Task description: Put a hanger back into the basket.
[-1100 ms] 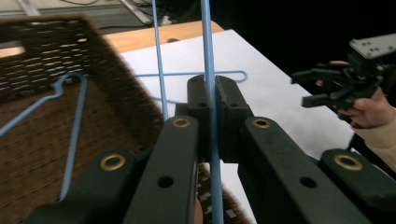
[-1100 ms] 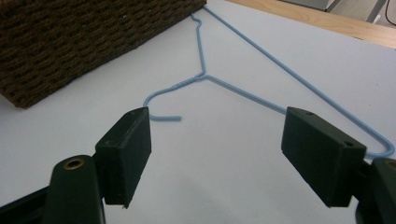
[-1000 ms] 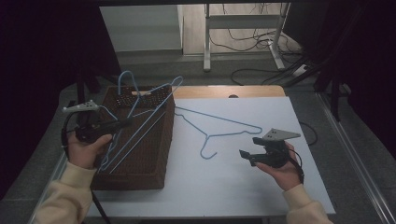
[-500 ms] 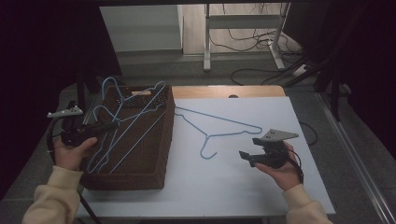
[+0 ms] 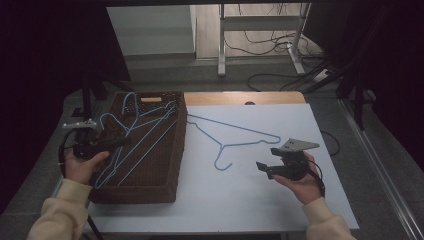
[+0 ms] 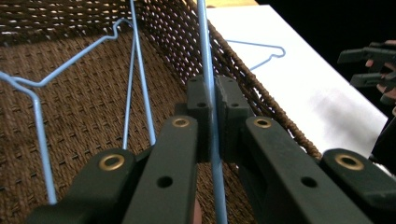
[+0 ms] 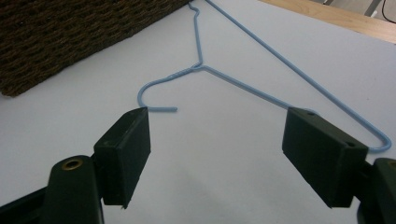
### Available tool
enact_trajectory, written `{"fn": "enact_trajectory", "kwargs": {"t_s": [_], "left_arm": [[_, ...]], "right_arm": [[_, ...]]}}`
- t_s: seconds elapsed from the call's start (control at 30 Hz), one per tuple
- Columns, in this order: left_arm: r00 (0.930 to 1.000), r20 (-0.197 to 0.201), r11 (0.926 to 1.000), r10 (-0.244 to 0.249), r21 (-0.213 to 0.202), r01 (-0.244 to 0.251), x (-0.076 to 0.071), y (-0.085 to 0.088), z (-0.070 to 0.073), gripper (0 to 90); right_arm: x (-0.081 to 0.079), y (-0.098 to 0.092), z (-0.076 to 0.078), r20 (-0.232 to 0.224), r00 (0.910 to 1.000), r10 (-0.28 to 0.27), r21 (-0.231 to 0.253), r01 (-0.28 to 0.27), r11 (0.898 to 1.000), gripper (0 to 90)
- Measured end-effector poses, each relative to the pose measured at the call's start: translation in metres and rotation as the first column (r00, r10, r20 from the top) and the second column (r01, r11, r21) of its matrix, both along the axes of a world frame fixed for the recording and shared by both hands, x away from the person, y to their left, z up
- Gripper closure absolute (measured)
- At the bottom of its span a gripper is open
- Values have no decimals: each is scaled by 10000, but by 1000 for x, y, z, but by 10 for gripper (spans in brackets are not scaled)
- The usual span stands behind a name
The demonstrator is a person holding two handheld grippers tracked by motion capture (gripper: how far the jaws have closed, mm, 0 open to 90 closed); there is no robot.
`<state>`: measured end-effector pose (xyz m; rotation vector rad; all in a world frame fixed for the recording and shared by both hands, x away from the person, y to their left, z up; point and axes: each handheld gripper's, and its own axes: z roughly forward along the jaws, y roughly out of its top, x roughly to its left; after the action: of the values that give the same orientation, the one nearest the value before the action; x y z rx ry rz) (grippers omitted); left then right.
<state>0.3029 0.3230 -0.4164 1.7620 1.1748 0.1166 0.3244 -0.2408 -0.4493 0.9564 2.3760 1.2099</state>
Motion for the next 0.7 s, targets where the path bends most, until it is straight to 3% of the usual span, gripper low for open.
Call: {"fn": "enact_trajectory", "kwargs": {"t_s": [0.37,0.5,0.7], "left_arm": [[9987,-485,9987,-146,476,169,19,-14,-11,858],[9984,-480,9983,-306,476,329,23,-21,-13,859],[9962,-873,9894,31,1452,96,30,-23,-24,859]], "right_arm": [[0,0,-1,18,10000,0,-103,1,9999,238],[0,1,-1,20,10000,9,-129,-8,9999,238],[0,1,-2,-19,10000,-5,-206,5,9998,238]]}}
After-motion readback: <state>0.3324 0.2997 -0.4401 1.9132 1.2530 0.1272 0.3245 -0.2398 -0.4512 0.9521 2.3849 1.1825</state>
